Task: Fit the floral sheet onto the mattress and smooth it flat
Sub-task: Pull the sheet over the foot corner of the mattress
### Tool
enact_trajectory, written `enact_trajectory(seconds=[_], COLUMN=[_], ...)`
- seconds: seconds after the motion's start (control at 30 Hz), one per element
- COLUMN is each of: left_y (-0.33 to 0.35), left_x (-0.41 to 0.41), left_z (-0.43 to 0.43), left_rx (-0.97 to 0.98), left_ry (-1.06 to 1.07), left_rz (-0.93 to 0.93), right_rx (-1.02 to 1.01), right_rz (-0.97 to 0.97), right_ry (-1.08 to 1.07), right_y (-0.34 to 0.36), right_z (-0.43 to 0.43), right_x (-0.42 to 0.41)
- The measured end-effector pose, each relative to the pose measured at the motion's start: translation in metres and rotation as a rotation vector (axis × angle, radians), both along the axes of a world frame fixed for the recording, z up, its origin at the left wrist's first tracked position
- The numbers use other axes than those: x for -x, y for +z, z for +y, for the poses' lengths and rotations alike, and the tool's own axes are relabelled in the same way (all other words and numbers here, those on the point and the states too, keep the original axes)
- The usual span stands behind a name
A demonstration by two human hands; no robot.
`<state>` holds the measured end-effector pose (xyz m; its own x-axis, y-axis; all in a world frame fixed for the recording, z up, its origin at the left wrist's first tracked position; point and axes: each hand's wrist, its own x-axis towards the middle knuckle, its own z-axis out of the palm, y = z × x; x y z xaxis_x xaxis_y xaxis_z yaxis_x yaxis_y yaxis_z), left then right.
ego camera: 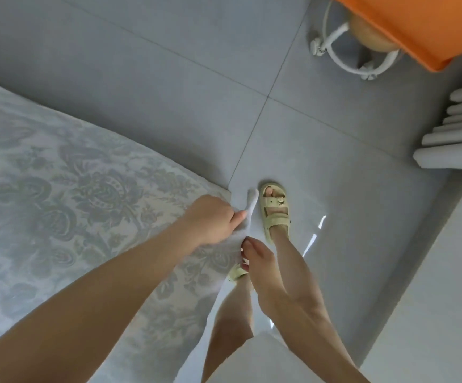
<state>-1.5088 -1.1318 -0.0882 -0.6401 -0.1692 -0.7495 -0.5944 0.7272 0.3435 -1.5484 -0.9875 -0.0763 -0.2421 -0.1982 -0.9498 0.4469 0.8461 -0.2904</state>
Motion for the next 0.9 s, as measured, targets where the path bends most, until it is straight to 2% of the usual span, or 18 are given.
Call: enact_trajectory(seconds=[0.1,0.27,0.4,0.5,0.6,0.73,0.8,0.9], left_y=[0.001,0.002,0.008,0.029,0.065,0.109,0.116,0.111], left_x=[-0.005,-0.013,-0.018,-0.029,-0.045,-0.063,-0.065,-0.063], left_z=[0.006,0.006,0.007,0.000,-0.006,-0.013,-0.016,-0.022], left_rx=[0.080,0.224,0.304,0.262,0.170,0.056,0.059,0.136], left_ry=[-0.099,-0.283,-0.248,-0.102,-0.050,0.018,-0.019,-0.168], left_rz=[0.008,0.005,0.024,0.119,0.269,0.361,0.356,0.392], right_rx=[0.068,0.131,0.169,0.428,0.607,0.602,0.566,0.520], right_rz=[0.092,0.304,0.347,0.158,-0.158,-0.561,-0.662,-0.701], right_ry=[-0.044,0.036,-0.118,-0.365,-0.539,-0.502,-0.493,-0.536], right_y=[-0.002,0.004,0.007,0.013,0.012,0.009,0.007,-0.001], right_z=[0.004,0.003,0.007,0.010,0.002,-0.021,-0.029,-0.028], right_x=[-0.013,-0.024,-0.031,-0.037,-0.046,-0.062,-0.070,-0.076])
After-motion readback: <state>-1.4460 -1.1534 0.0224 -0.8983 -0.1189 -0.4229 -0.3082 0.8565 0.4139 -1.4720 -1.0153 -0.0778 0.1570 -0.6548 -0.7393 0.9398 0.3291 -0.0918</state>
